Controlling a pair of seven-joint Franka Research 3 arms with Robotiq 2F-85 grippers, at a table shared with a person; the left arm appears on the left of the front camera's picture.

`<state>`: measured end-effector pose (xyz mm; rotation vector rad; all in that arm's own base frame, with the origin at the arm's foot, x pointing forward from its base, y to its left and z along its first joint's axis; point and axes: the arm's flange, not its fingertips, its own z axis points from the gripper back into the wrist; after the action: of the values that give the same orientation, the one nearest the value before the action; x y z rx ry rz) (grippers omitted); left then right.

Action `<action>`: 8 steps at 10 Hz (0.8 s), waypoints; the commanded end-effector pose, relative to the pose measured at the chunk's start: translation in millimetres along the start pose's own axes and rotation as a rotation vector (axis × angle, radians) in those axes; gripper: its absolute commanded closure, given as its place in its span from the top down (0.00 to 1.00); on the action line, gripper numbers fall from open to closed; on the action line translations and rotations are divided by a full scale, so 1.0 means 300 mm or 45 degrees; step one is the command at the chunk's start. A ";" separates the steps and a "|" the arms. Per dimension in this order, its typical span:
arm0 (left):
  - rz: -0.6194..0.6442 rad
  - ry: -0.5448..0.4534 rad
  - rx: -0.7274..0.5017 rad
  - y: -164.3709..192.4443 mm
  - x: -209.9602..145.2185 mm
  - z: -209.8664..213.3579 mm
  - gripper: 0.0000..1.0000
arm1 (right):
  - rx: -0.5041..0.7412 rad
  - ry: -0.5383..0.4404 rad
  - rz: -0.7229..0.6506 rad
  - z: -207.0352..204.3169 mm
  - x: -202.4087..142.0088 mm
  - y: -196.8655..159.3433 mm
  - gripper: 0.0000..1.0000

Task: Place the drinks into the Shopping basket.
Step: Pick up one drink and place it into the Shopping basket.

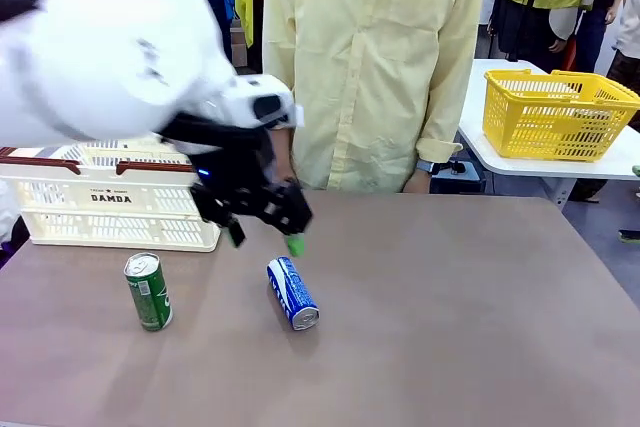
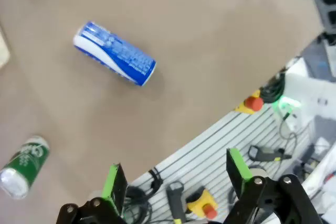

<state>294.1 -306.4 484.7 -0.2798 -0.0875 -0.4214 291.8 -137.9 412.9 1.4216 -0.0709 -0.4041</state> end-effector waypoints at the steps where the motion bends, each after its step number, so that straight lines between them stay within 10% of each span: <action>1: 0.264 -0.137 -0.028 0.005 0.147 -0.063 1.00 | 0.005 0.012 0.034 0.008 -0.004 0.000 1.00; 4: 0.479 -0.198 0.014 0.005 0.211 -0.162 1.00 | 0.005 0.012 0.034 0.008 -0.004 0.000 1.00; 5: 0.329 -0.015 0.000 0.015 0.193 -0.143 1.00 | 0.005 0.012 0.034 0.008 -0.004 0.000 1.00; 8: 0.459 -0.171 -0.033 0.034 0.191 -0.173 1.00 | 0.005 0.012 0.034 0.008 -0.004 0.000 1.00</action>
<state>354.2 -336.5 440.7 -0.3489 -0.1425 -0.0693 291.7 -138.0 412.9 1.4218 -0.0709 -0.4044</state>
